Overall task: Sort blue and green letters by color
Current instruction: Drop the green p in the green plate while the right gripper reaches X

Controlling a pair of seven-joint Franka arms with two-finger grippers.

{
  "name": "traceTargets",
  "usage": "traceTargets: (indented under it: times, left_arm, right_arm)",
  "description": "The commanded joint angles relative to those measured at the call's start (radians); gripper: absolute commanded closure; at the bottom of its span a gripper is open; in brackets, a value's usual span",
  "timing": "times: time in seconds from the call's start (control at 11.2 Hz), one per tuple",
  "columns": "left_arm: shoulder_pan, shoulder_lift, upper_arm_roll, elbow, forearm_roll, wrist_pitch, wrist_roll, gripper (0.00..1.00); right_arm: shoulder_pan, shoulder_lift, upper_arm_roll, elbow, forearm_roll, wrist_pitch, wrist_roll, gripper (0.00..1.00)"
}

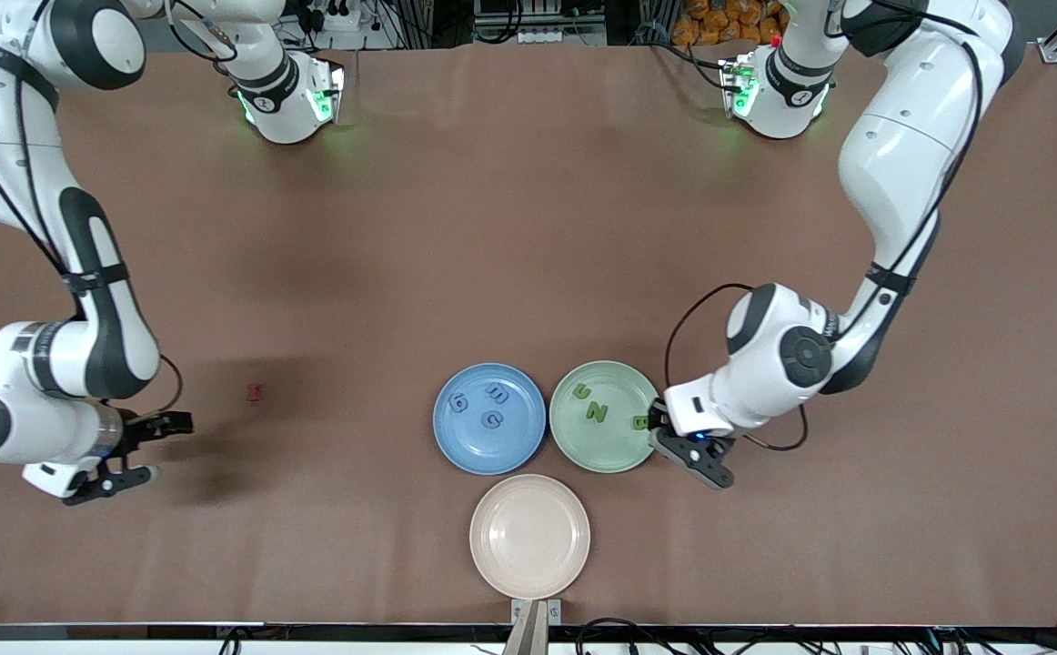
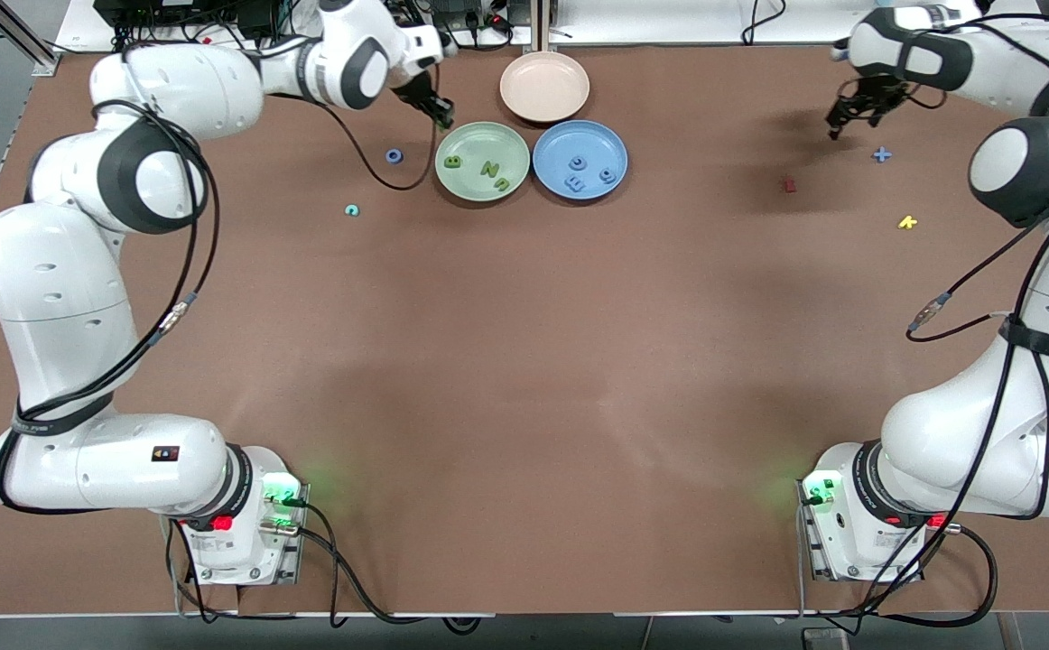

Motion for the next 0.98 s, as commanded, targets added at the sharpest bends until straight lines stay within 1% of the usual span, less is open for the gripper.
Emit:
traceTargets:
  times: [0.0,0.27,0.36,0.45,0.53,0.62,0.8,0.89]
  left_arm:
    - [-0.12,-0.031,0.068,-0.012,-0.018,-0.028,-0.223,1.0]
    - [-0.258,-0.031,0.169,-0.012,-0.018,-0.028,-0.403,1.0]
    - [-0.273,-0.039,0.181,-0.012,-0.016,-0.03,-0.408,0.01]
    - [-0.263,-0.057,0.184,-0.012,-0.009,-0.03,-0.406,0.0]
    - [-0.257,-0.083,0.184,-0.015,-0.009,-0.042,-0.413,0.0]
    - [-0.252,-0.123,0.186,-0.015,-0.009,-0.1,-0.413,0.0]
    - [-0.252,-0.238,0.252,-0.02,-0.007,-0.247,-0.408,0.0]
    - [-0.245,-0.294,0.264,-0.018,-0.009,-0.337,-0.406,0.0]
  right_arm:
    - [-0.055,0.001,0.017,-0.001,-0.039,0.002,-0.162,0.0]
    - [-0.109,-0.002,0.025,-0.084,-0.037,0.053,-0.282,0.0]
    - [-0.119,-0.002,0.025,-0.105,-0.039,0.096,-0.369,0.0]
    - [-0.129,-0.002,0.023,-0.128,-0.04,0.16,-0.463,0.0]
    - [-0.142,-0.002,0.022,-0.147,-0.04,0.213,-0.497,0.0]
    - [-0.153,0.0,0.022,-0.165,-0.04,0.239,-0.5,0.0]
    - [-0.165,0.001,0.023,-0.175,-0.039,0.247,-0.499,0.0]
    - [-0.169,0.001,0.023,-0.176,-0.039,0.248,-0.499,0.0]
